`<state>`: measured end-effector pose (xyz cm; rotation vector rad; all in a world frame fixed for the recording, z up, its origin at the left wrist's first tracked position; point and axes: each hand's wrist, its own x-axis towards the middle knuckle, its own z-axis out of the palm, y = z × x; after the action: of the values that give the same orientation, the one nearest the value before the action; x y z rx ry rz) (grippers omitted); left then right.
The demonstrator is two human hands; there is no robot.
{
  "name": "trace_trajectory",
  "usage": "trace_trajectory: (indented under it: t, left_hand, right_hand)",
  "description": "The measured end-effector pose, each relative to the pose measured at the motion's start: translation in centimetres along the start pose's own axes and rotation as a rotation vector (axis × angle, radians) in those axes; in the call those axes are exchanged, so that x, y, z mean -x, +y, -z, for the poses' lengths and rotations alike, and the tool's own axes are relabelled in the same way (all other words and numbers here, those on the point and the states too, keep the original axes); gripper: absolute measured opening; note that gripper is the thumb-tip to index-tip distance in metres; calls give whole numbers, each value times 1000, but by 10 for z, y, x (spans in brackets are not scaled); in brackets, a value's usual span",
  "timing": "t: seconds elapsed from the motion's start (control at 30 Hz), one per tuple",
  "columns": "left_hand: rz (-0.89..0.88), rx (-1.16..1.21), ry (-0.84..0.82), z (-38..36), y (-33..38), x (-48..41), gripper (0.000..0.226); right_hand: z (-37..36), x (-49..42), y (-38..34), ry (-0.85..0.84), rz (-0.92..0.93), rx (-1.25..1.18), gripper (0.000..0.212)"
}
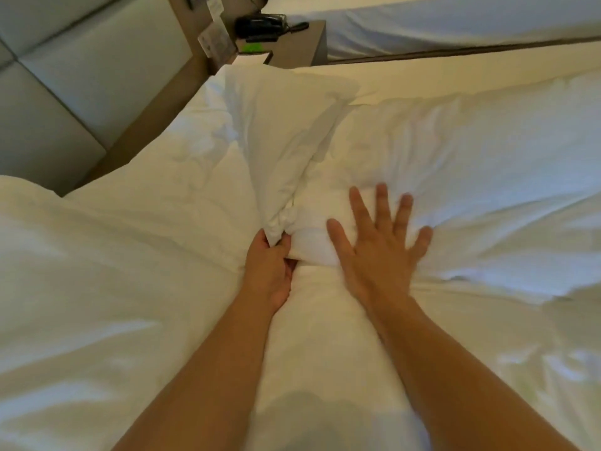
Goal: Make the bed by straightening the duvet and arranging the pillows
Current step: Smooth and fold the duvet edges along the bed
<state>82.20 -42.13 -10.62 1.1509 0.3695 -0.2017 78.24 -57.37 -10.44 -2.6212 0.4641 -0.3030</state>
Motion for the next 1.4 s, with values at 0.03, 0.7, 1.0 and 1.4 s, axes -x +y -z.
trace_trajectory:
  t: [0.03, 0.7, 1.0, 1.4]
  left_hand:
    - [-5, -6, 1, -1, 2, 2, 34]
    - [-709, -1679, 31, -104, 141, -142, 32]
    - [-246, 265, 390, 66, 178, -11, 28]
    - [-71, 201, 573, 103, 220, -34, 55]
  right_hand:
    - [-18, 2, 5, -11, -42, 32, 71]
    - [-70, 2, 37, 182, -2, 196, 69]
    - [-65, 2, 35, 158, -30, 148, 70]
    - [-63, 2, 33, 120, -46, 141, 69]
